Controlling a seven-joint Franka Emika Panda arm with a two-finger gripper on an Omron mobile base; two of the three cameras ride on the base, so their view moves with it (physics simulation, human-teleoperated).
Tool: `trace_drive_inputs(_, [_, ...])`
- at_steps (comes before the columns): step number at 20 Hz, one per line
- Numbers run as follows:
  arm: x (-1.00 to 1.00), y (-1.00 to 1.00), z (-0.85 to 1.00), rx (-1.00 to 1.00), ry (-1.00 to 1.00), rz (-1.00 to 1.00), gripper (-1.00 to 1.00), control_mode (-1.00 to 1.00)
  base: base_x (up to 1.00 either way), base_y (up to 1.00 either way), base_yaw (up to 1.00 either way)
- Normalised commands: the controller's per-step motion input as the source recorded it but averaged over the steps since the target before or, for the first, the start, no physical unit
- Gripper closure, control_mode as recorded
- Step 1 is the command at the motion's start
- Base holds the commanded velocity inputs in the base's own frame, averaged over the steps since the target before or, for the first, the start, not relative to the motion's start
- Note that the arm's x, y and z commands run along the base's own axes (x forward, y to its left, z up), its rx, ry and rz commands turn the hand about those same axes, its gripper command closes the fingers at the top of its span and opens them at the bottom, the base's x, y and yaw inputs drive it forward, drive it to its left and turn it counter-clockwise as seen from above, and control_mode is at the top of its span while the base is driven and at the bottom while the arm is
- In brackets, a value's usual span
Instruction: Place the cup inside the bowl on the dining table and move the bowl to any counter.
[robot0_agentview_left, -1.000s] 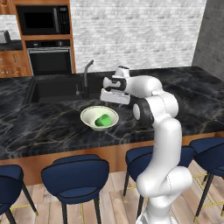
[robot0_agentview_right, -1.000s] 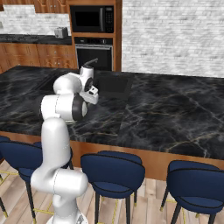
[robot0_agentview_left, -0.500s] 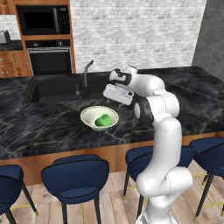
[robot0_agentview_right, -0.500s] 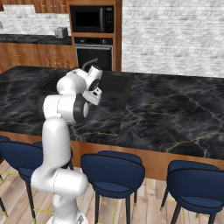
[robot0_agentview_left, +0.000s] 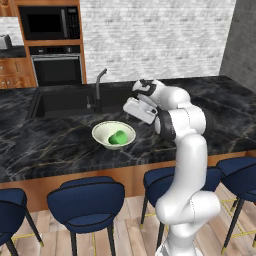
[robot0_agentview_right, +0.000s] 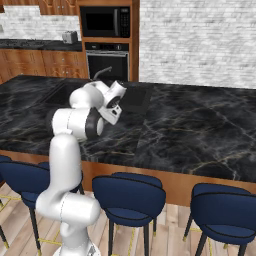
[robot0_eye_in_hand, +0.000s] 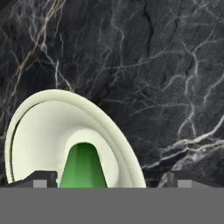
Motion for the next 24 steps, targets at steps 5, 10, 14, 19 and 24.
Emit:
trace_drive_inputs(5, [0.0, -0.08, -0.31, 0.03, 0.0, 0.0, -1.0, -1.0, 0.0, 0.0, 0.0])
trace_drive_inputs(10, [0.0, 0.0, -0.22, 0.01, 0.0, 0.0, -1.0, -1.0, 0.0, 0.0, 0.0])
trace_drive_inputs(14, [0.0, 0.03, -0.01, 0.01, 0.0, 0.02, -1.0, -1.0, 0.0, 0.0, 0.0])
trace_drive_inputs(19, [-0.02, 0.06, 0.0, 0.04, 0.0, 0.04, -1.0, -1.0, 0.0, 0.0, 0.0])
trace_drive_inputs(24, [-0.01, 0.0, 0.0, 0.03, 0.0, 0.03, -1.0, -1.0, 0.0, 0.0, 0.0])
